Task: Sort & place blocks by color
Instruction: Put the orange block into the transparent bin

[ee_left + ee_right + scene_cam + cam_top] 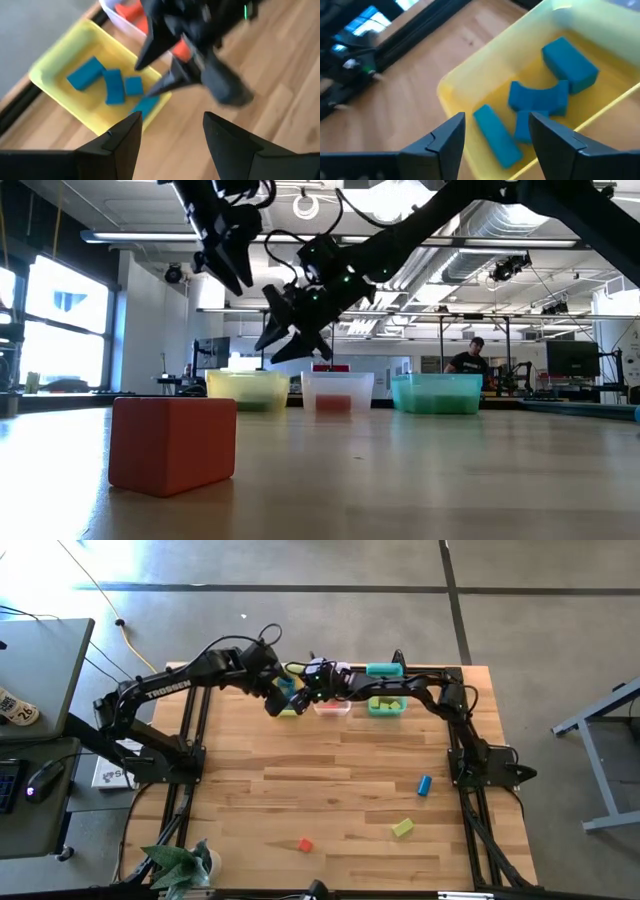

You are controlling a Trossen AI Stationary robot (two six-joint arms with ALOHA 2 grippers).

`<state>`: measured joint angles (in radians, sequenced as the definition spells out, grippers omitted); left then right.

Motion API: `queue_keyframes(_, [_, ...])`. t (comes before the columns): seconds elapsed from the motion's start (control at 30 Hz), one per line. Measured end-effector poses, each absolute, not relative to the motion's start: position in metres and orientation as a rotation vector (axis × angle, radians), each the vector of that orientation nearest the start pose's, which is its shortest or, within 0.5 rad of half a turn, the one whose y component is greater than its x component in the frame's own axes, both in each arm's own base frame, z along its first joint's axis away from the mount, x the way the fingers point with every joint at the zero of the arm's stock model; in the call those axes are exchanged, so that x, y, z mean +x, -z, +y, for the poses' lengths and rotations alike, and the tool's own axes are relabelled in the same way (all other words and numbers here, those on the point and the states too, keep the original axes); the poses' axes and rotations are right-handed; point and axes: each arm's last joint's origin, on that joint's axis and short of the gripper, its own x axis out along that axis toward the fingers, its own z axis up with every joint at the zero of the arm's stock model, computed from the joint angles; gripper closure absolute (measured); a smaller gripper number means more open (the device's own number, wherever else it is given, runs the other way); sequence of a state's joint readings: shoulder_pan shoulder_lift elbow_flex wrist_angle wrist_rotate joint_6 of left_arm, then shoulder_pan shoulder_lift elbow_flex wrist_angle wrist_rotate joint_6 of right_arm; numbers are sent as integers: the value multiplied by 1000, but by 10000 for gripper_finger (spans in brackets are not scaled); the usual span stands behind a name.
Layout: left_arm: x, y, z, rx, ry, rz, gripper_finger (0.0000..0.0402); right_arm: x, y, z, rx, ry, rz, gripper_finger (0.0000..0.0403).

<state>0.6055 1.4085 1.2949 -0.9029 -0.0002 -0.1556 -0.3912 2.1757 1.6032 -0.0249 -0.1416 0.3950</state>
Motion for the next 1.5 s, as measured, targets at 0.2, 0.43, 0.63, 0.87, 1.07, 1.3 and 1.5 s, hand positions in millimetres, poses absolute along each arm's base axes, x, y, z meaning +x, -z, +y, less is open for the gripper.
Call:
queue_keyframes(0.2, [231, -310, 138, -419, -557, 1057, 202, 436, -209, -179, 627, 345, 597, 198])
queue_keyframes(0.43, [233, -318, 109, -324, -451, 1082, 202, 417, -241, -154, 601, 414, 705, 197])
queue_keyframes(0.63, [240, -322, 83, -194, -312, 1087, 202, 400, -265, -134, 610, 490, 761, 197])
queue_keyframes(0.87, [251, -323, 46, -48, -134, 1077, 202, 378, -293, -118, 591, 552, 779, 196])
queue_keyframes(1.07, [261, -326, 17, 17, -33, 1003, 202, 361, -320, -112, 594, 573, 727, 196])
queue_keyframes(1.3, [265, -329, -11, 28, 92, 958, 202, 347, -342, -103, 588, 539, 681, 197])
queue_keyframes(1.5, [264, -329, -30, 12, 127, 953, 198, 339, -357, -88, 601, 458, 658, 197])
